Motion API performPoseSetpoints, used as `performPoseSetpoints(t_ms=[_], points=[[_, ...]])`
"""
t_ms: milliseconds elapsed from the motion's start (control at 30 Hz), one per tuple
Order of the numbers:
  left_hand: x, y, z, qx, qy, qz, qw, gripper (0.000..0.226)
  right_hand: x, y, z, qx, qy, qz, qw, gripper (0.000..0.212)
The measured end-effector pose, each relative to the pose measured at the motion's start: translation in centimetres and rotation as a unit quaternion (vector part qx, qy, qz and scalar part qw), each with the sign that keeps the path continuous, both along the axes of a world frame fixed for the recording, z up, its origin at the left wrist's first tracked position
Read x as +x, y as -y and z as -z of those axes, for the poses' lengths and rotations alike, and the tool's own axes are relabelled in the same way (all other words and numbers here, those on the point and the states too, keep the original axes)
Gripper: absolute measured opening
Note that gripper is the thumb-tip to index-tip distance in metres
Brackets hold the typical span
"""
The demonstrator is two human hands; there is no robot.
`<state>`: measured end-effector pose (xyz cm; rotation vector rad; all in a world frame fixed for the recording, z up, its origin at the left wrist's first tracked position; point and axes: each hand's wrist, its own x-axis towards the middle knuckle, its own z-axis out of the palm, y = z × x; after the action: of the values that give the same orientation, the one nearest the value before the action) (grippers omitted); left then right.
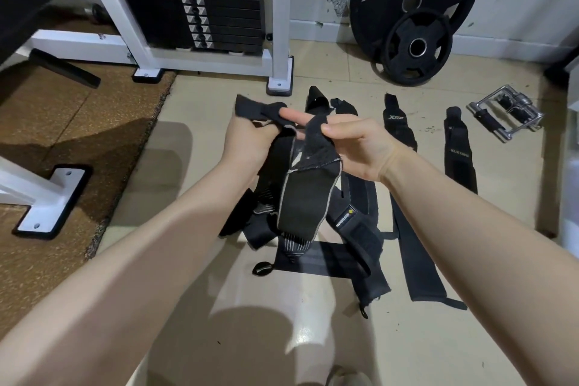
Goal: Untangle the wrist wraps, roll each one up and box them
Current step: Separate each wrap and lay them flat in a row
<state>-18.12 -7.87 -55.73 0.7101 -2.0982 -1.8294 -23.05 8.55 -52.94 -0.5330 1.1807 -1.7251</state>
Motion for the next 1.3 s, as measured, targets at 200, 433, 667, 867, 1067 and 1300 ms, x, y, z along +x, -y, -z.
performPoseSetpoints(t_ms=[200, 433, 667, 867, 1067, 1300], points=[[0.8, -1.4, -0.9, 0.102, -0.012, 0.021, 0.994, 0.020, 0.2, 0.5, 0.0, -0.010, 0.007, 0.003, 1.000, 0.031], [1.5, -1.0, -1.3, 0.329, -0.059, 0.099, 0.937, 0.043, 0.0, 1.1, -0.1, 0.002, -0.006, 0.055, 0.998, 0.026], [0.8, 1.0, -1.7, 0.384, -0.083, 0.018, 0.919, 0.032, -0.6, 1.8, -0.2, 0.180, -0.206, 0.499, 0.822, 0.036], [0.8, 0.7, -1.8, 0.423, -0.097, 0.040, 0.900, 0.044, 2.3, 4.7, -0.1, 0.276, -0.432, 0.352, 0.783, 0.019], [1.0, 0.6, -2.4, 0.393, -0.101, 0.034, 0.913, 0.043, 3.2, 5.2, 0.2, 0.259, -0.423, 0.316, 0.809, 0.018], [1.0, 1.3, -3.1, 0.353, -0.084, 0.011, 0.932, 0.040, 1.9, 3.4, -1.8, 0.241, -0.355, 0.447, 0.785, 0.016]])
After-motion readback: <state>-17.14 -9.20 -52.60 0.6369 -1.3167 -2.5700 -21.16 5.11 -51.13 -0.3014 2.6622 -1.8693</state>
